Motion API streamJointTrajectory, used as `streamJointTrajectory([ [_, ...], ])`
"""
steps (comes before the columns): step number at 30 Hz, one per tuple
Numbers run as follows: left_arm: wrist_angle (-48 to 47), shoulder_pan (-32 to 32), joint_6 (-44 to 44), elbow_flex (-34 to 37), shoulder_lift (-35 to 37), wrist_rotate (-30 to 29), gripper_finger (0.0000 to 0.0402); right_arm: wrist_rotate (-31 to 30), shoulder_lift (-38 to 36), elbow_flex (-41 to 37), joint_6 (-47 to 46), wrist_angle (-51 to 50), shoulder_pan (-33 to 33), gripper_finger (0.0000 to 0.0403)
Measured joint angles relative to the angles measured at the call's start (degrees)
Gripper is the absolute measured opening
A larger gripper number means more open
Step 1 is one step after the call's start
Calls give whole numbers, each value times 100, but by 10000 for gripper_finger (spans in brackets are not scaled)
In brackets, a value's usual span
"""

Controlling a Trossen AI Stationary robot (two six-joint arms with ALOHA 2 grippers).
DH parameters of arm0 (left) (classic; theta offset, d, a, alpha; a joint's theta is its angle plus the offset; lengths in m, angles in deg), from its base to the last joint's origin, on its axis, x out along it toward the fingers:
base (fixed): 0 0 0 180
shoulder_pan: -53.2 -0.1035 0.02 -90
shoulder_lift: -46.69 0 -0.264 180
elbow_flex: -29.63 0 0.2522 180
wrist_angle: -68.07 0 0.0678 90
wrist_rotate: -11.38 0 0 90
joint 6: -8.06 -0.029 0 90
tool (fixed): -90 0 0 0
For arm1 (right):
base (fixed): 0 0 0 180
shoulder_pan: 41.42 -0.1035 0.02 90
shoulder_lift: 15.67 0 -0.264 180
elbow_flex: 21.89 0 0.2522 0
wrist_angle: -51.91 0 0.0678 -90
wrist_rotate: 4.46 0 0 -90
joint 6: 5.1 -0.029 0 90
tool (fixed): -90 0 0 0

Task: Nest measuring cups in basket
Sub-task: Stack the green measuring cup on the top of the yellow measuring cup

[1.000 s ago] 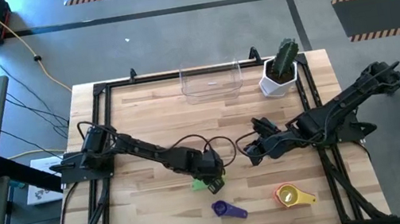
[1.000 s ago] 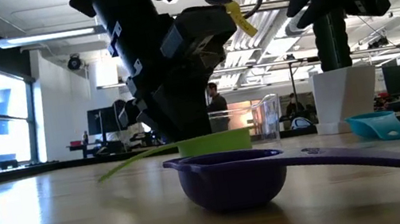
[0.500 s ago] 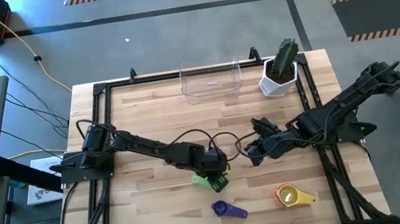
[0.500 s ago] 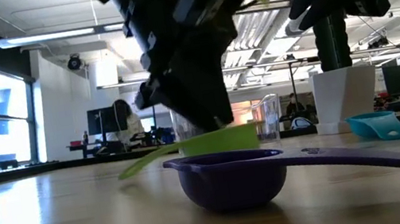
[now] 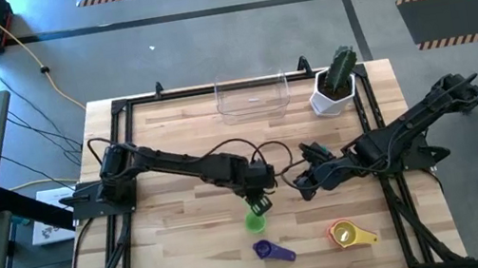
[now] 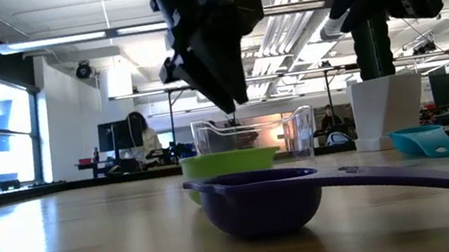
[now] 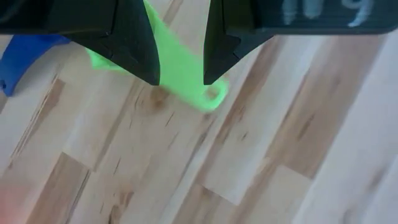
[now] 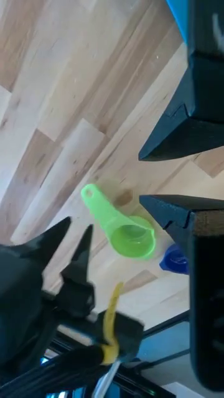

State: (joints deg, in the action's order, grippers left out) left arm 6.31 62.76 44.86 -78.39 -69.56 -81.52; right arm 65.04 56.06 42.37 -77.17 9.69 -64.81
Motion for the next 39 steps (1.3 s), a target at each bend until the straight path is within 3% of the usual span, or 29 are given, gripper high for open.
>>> streamJointTrajectory([
  [7,-1469,72,-243,-503,12,-180,115,80,0,2,317,1,0,89],
  [12,-2430,373,19,-544,217,-692,115,86,0,2,748,70,0,89],
  [19,-3434,740,642,-541,740,-1130,115,170,0,2,2130,1577,146,89],
  [29,-4215,990,962,-541,1965,-1684,115,190,-4,11,3941,4045,584,93],
  [39,-4201,814,1010,-533,3297,-2223,115,538,268,75,3839,4785,1102,147],
])
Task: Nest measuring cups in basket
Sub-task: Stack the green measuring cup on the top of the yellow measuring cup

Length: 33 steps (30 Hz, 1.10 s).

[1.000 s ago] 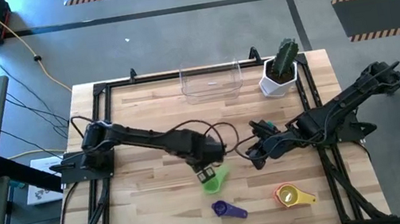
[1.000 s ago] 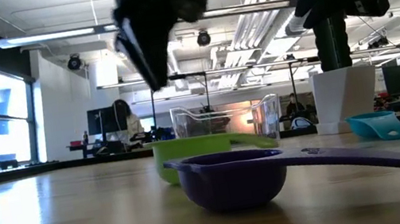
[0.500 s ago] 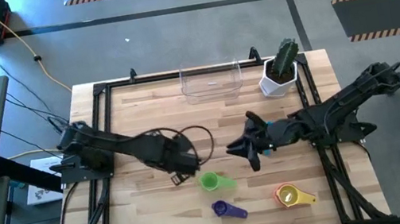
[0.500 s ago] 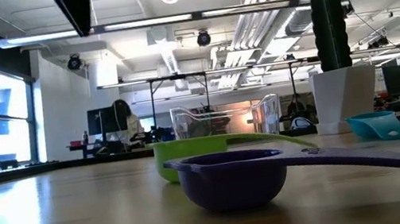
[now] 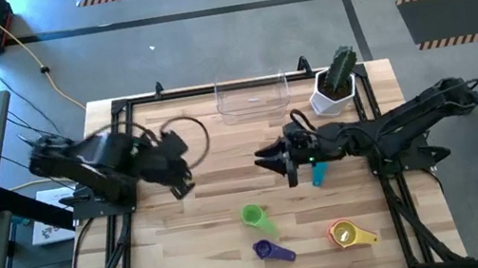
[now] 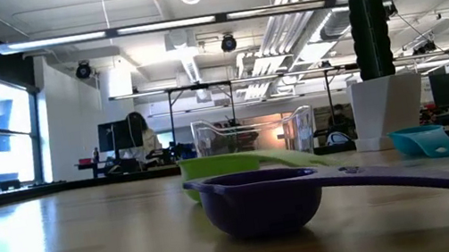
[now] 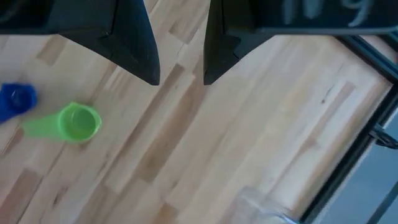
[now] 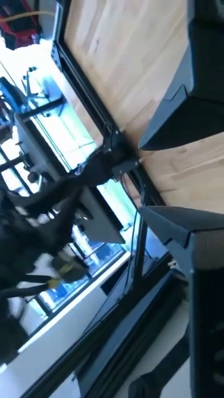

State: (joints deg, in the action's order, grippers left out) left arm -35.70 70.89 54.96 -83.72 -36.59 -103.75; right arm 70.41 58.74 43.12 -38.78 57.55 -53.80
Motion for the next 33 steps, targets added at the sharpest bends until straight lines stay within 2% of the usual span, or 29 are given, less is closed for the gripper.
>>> streamJointTrajectory([
  [5,-1,-105,4,0,393,-254,115,168,581,659,106,-312,42,157],
  [8,-4,-125,51,0,504,-415,115,163,942,1141,-5,-1318,42,154],
  [11,-1,-123,52,0,542,-419,115,143,1293,1581,-529,-2579,39,146],
  [15,7,-123,51,11,541,-419,115,167,1762,1940,-998,-3675,-11,137],
  [18,4,-123,52,92,541,-421,115,229,2084,2070,-1211,-4006,-108,134],
  [24,-2,-123,105,521,530,-417,115,702,2638,2100,-1546,-4004,-205,134],
  [33,303,-123,302,964,540,-399,115,883,3097,2098,-1751,-4109,-203,134],
])
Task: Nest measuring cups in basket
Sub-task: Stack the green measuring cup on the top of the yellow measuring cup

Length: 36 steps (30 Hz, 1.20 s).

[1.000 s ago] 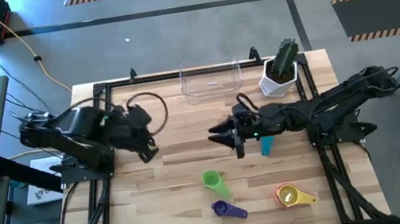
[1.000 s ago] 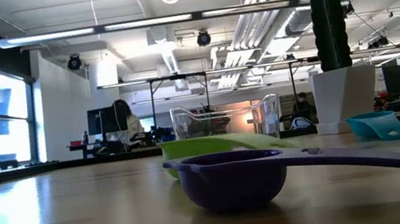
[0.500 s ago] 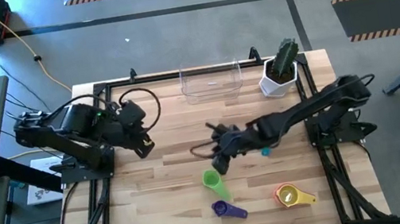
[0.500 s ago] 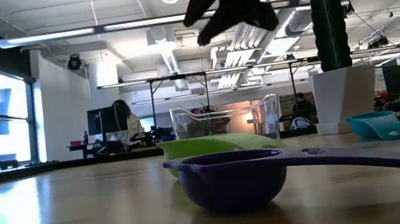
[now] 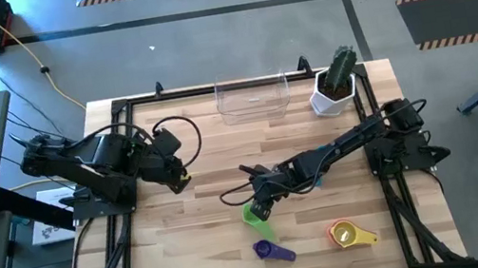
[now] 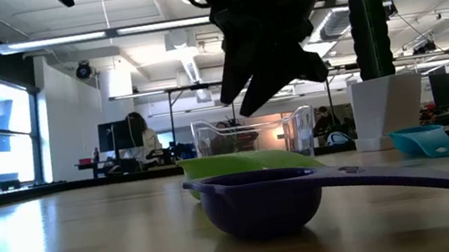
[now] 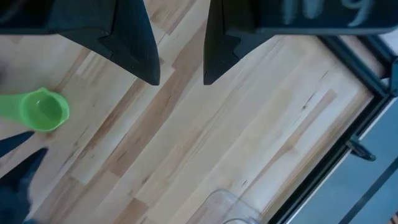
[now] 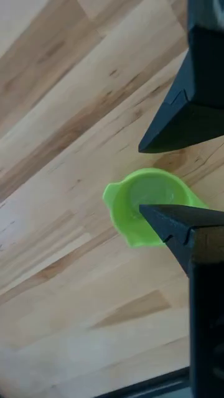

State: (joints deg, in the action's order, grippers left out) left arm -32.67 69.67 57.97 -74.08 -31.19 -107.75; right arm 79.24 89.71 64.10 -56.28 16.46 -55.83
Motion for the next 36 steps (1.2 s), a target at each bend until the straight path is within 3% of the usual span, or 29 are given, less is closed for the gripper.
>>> streamJointTrajectory([
  [23,118,0,101,20,-8,2,115,141,650,-7,-133,43,-105,132],
  [29,117,0,101,17,-8,2,115,-51,661,-7,-131,51,-101,105],
  [36,112,0,98,17,-8,1,115,193,755,-12,-44,75,-98,63],
])
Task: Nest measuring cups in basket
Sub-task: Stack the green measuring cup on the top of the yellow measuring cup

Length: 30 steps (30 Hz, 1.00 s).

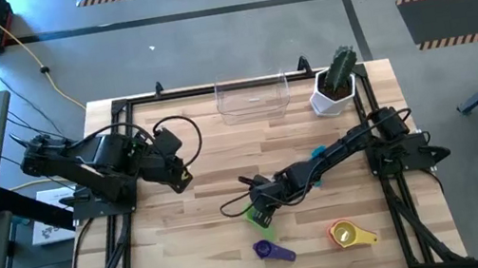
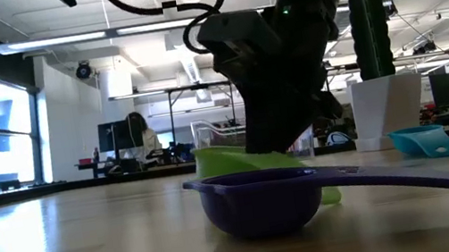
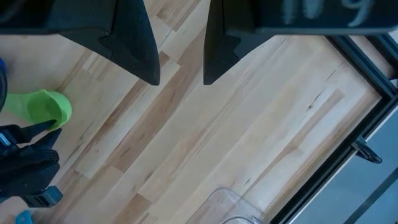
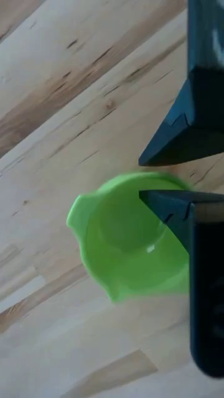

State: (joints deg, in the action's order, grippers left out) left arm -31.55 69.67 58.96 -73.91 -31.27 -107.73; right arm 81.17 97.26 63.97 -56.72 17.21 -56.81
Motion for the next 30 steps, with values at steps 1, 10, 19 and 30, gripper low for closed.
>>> streamJointTrajectory([
  [1,1,0,0,-2,0,-1,115,-1,0,0,1,20,0,56],
  [10,0,0,-4,-4,0,1,115,41,-11,2,163,30,0,8],
  [19,-5,0,-7,-4,0,1,115,303,-567,2,673,-594,-1,3],
  [30,-5,2,-2,-4,2,25,115,297,-1776,4,1236,-1588,-190,1],
])
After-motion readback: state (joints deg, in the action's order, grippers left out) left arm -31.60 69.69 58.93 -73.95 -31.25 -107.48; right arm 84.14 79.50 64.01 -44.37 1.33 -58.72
